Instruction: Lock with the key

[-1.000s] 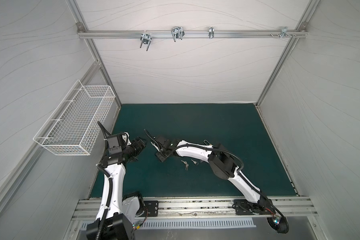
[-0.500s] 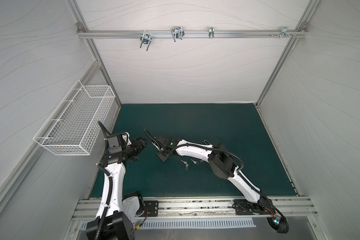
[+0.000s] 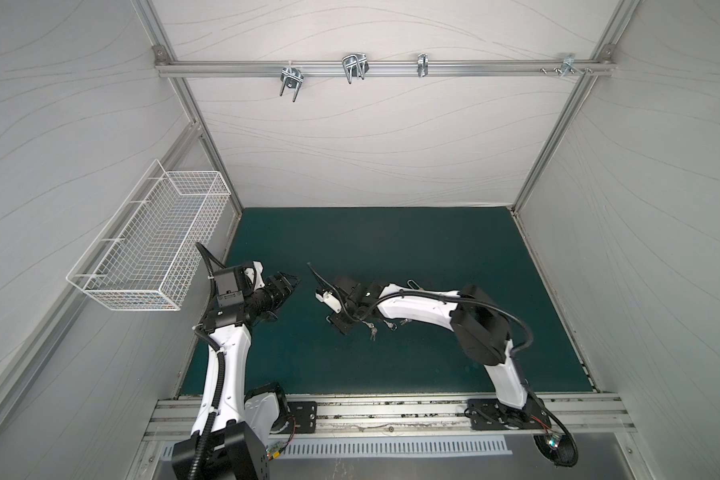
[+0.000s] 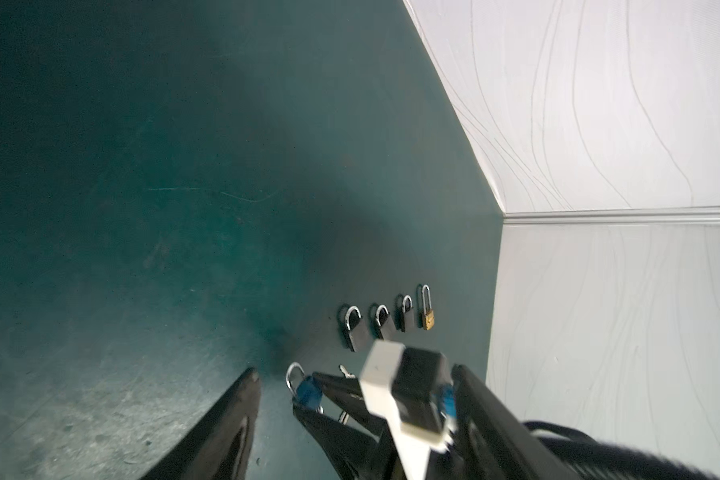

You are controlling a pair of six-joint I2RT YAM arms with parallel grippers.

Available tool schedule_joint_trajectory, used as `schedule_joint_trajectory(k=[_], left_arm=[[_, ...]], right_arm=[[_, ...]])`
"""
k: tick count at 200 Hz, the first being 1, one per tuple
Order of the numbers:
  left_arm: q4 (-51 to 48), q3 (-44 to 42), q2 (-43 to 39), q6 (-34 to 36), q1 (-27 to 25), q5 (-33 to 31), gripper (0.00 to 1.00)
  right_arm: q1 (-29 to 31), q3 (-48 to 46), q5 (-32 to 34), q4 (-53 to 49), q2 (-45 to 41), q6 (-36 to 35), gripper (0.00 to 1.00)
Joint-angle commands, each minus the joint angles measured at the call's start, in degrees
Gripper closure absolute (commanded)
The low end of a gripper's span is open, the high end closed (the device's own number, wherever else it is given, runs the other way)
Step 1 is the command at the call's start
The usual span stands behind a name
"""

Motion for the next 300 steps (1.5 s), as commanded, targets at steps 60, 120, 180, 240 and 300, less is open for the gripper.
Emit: schedule_joint_trajectory(k=[60,120,180,240,300], left_arm=[[18.49,3.93,1.63,-2.31,-16.35,8.14,0.3],[20.6,10.96,7.47,0.2,-30.54,9.36,0.33],[20.94,14.24,12.74,0.61,-38.3,8.12,0.37],[21.03,14.86,14.6,0.29,-42.61,4.97,0.52],[21.32,15.26,15.49,-0.17,-42.82,4.68,0.77]], right_arm=[[-10.86,-22.74,-18.39,17.1,-28.66,2.34,0.91],[-13.54,-31.2,-8.27,18.81,-44.6,-16.47,1.0],[-13.47,-30.32,-1.07,14.87,-48.17,-26.09,1.0],[-13.51,-30.29,-1.18,15.15,-48.2,-26.71,1.0],[-13.52,-30.53,-0.31,15.76,-48.19,-26.47,1.0]])
